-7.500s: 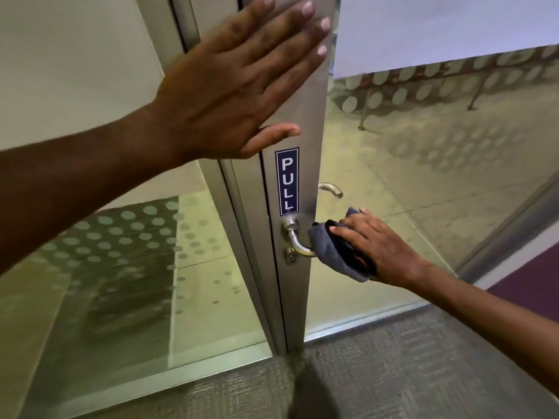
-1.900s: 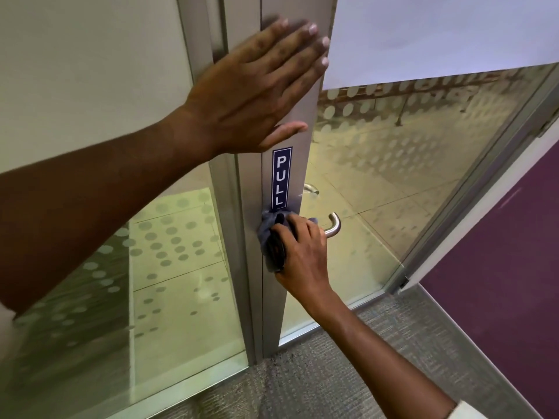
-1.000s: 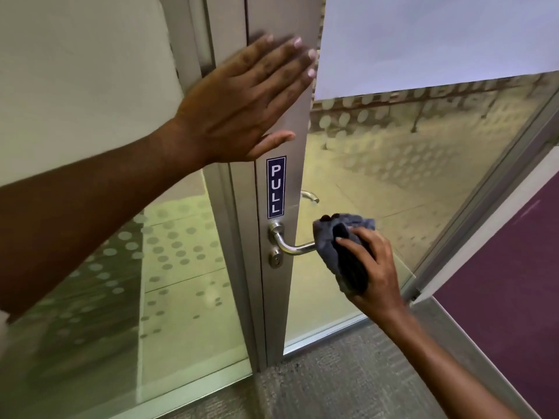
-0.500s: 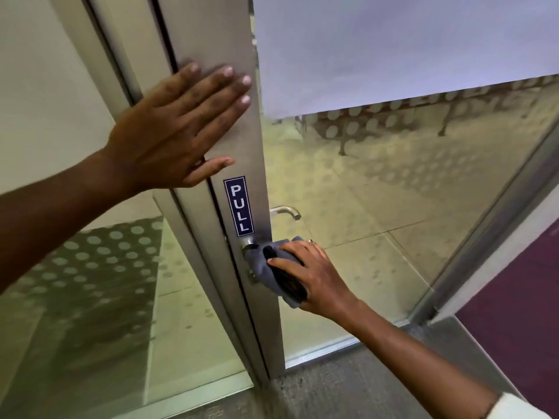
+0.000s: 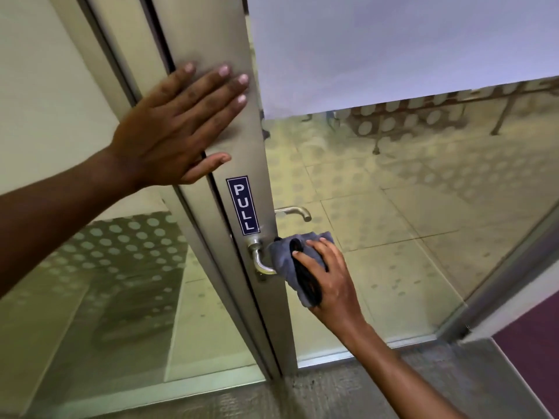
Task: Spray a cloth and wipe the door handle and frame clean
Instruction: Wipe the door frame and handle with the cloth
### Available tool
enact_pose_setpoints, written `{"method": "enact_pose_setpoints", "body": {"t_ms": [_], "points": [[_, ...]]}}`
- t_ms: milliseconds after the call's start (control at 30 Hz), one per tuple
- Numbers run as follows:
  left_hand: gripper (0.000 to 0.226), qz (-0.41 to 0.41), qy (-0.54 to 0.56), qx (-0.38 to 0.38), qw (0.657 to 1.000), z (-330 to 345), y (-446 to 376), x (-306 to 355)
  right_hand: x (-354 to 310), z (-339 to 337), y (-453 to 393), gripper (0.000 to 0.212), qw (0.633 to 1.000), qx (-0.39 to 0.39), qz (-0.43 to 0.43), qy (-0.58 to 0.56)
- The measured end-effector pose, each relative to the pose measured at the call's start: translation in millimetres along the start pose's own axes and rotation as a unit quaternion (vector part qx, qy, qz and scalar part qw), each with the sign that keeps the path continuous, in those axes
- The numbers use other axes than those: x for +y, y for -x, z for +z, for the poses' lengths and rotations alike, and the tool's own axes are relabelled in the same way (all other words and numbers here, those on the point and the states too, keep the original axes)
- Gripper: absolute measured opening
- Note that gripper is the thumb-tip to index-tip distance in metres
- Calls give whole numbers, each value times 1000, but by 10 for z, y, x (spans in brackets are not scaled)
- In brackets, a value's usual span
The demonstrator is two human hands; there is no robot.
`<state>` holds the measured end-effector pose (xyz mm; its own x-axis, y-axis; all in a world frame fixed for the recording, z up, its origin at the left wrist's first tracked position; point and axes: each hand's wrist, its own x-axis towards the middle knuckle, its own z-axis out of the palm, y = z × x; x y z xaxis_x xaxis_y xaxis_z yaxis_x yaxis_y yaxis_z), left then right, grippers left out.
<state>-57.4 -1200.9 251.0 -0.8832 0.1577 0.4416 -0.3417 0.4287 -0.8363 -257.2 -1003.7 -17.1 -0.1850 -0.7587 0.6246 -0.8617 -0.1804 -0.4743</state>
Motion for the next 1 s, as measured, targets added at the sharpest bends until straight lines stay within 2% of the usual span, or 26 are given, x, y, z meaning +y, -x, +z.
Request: {"method": "enact_pose_setpoints", "body": {"t_ms": [133,233,333,400,500,633,733,867,1000], "points": [[78,1,-12,-2,1000,7,5,0,-134,-2,29,61,982,69,132,-114],[78,-1,-13,1,1000,8,-5,-4,-208,-6,1,76,945,123,228,-201],[78,1,-13,-1,1000,16,-9,2,-300,21,-18,74,890,163,327,-272],[78,1,-14,0,1000,16,-4,1,-405,57,3,73,867,183,362,-288],[78,2,-7,-1,1000,11,-10,-4,-572,115,93,75,865,198,371,-274],[77,-1,4,4,1000,19,-8,-6,-760,64,252,77,900,130,332,-250],[75,-3,4,9,1000,21,0,-6,-1004,-31,250,73,937,74,220,-260],[70,-5,13,6,1000,-9,6,-18,-1286,-133,-195,62,978,110,45,-169],[67,0,28,8,1000,-36,-8,-11,-1299,-86,-775,50,981,180,-57,-41]]}}
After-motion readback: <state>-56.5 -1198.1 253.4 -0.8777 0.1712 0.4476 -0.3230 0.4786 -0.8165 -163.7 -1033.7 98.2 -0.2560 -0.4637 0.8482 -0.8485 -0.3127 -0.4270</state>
